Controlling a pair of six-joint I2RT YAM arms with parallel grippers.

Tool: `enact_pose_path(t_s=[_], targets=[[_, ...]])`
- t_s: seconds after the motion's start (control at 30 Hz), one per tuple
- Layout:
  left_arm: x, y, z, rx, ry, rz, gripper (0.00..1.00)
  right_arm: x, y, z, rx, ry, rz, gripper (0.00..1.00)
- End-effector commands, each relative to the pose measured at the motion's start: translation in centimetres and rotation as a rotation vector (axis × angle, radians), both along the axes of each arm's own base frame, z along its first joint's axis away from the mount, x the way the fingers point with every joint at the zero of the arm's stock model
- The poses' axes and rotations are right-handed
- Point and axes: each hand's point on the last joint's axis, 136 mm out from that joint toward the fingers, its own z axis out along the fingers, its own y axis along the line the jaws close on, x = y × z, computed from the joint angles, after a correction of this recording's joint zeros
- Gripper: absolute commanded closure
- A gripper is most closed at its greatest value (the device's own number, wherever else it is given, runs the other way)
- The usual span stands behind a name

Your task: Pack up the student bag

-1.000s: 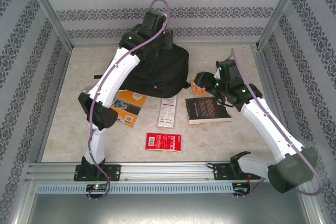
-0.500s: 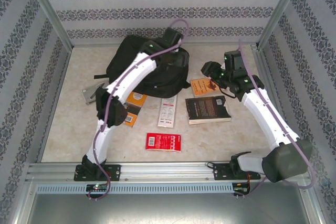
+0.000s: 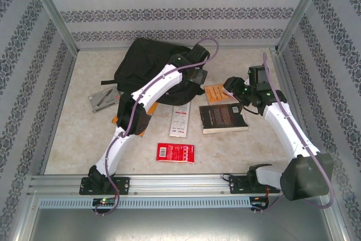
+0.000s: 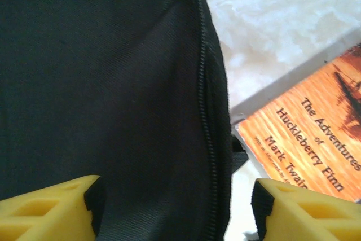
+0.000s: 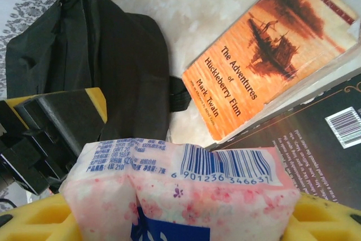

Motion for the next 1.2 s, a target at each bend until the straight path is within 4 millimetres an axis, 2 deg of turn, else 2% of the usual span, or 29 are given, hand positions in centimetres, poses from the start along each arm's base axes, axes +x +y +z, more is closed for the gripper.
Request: enact_pose_path(t_s=[0.0, 0.13, 0.43, 0.67, 0.83, 0.97, 1.17], targets=[[0.4, 1.1, 1.0, 0.076, -0.046, -0.003, 0.33, 0.4, 0.4, 0.3, 0.034, -0.026, 0.019, 0.41], [0.4, 1.2, 0.8, 0.093, -0.045, -0.013, 0.38, 0.4, 0.6, 0.2, 0.037, -0.024, 0.028, 0.41], [-0.4, 0.8, -1.0, 0.076, 0.017, -0.025, 0.32, 0.6, 1.0, 0.1, 0.057, -0.019, 0.040, 0.41], [-0.9, 0.7, -3.2, 0.085, 0.072, -0.028, 0.31, 0.6, 1.1, 0.0, 0.061, -0.015, 0.044, 0.41], [-0.8, 1.0, -4.0, 0.103, 0.078, -0.022, 0.32, 0.6, 1.2, -0.5, 0.067, -0.004, 0.046, 0.41], [-0.3, 2.0, -3.3, 0.118, 0.060, -0.001, 0.40, 0.6, 1.3, -0.6, 0.071, -0.002, 0.048, 0.41], [0.3, 2.8, -0.2, 0.056, 0.021, 0.015, 0.70, 0.6, 1.4, -0.6, 0.068, -0.006, 0.050, 0.42]])
